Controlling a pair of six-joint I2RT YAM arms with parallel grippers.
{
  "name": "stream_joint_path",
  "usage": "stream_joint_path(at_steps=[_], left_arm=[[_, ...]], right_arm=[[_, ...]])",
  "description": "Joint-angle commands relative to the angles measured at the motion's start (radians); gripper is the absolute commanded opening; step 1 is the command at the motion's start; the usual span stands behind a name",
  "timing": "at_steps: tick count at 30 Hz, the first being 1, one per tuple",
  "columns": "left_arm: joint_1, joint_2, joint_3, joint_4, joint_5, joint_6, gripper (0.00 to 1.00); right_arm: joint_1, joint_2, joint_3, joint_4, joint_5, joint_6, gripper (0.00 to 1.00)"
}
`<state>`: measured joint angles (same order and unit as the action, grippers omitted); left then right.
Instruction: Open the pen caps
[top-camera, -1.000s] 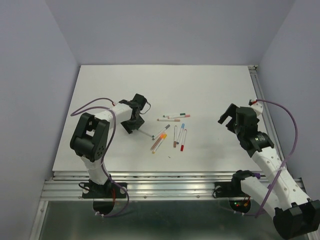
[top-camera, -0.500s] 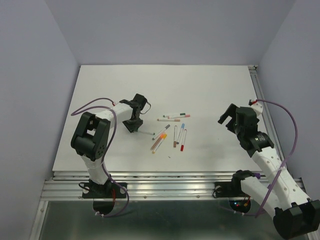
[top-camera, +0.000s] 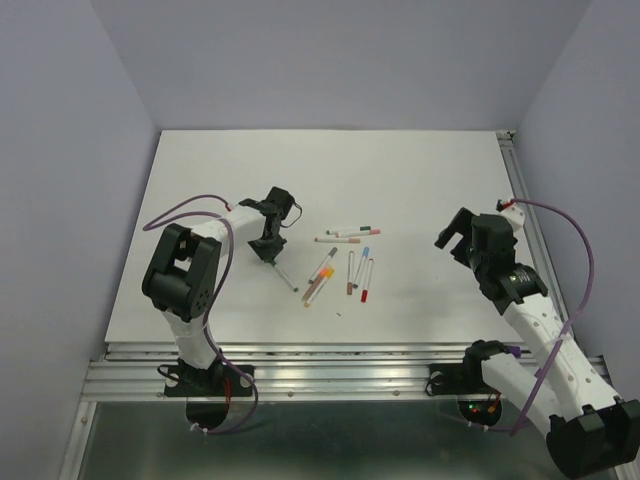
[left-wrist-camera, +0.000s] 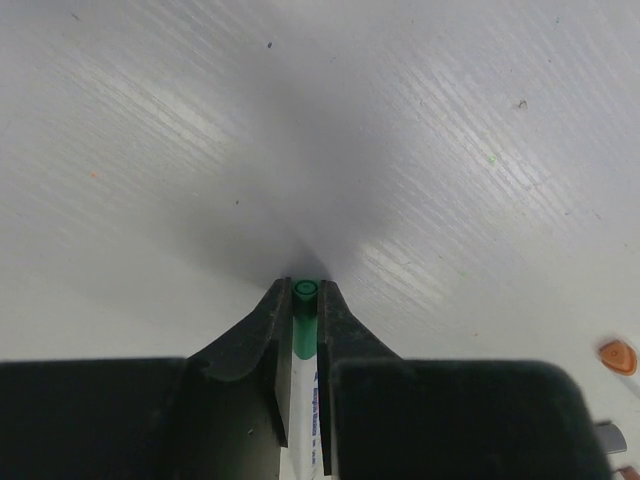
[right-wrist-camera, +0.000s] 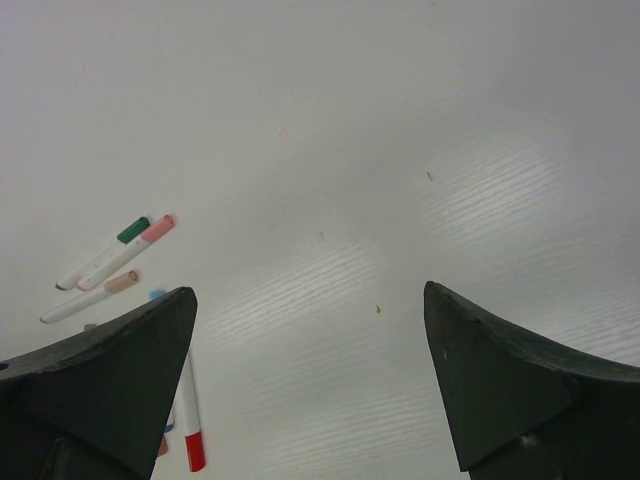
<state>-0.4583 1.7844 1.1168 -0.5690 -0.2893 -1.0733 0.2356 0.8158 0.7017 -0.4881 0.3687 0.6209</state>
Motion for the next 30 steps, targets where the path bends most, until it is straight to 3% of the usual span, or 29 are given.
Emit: stream_joint_path(at_steps=[1,5,10,11,12,15,17,20,21,22,23,25,30], left_arm=[[-0.005,0.044,-0.017,0.061,0.024,0.006,0.0],[-0.014,-0.083,-0.06,0.147,-0.007,0.022,0.0],[-0.036,-0.404,-0.23,0.297,-0.063,0.041,0.0],[-0.037,-0.448,-0.23,0.31,-0.063,0.045,0.0],[-0.039,-0.488,-0.265,0.314,-0.065,0.038,0.0],[-0.049,-0.614,-0.299,0.334,-0.063,0.05,0.0],[-0.059,-0.676,-0.308,0.359,-0.036,0.061,0.0],[-0.101,-0.714,-0.302,0.409,-0.005,0.073,0.0],[-0.117,-0.715,-0.29,0.42,-0.005,0.075,0.0],[-0.147,-0.712,-0.284,0.428,-0.01,0.078,0.0],[-0.16,-0.711,-0.269,0.435,-0.016,0.079,0.0],[-0.18,-0.704,-0.262,0.436,-0.017,0.079,0.0],[-0.223,-0.721,-0.273,0.449,-0.007,0.047,0.0]], right_arm=[[-0.002,-0.015,-0.028,0.042,-0.033,-0.018,1.0],[-0.004,-0.047,-0.042,0.135,-0.198,-0.046,1.0],[-0.004,-0.144,-0.097,0.301,-0.648,-0.107,1.0],[-0.004,-0.151,-0.099,0.327,-0.649,-0.112,1.0],[-0.002,-0.159,-0.103,0.362,-0.798,-0.112,1.0],[0.005,-0.149,-0.099,0.453,-0.982,-0.089,1.0],[0.065,-0.117,-0.084,0.457,-0.978,-0.117,1.0],[0.264,-0.042,-0.065,0.48,-0.883,-0.16,1.0],[0.337,-0.015,-0.054,0.509,-0.785,-0.176,1.0],[0.487,0.02,-0.027,0.514,-0.727,-0.197,1.0],[0.555,0.084,0.008,0.517,-0.611,-0.237,1.0],[0.676,0.144,0.037,0.534,-0.53,-0.268,1.0],[0.719,0.268,0.033,0.726,-0.476,-0.299,1.0]])
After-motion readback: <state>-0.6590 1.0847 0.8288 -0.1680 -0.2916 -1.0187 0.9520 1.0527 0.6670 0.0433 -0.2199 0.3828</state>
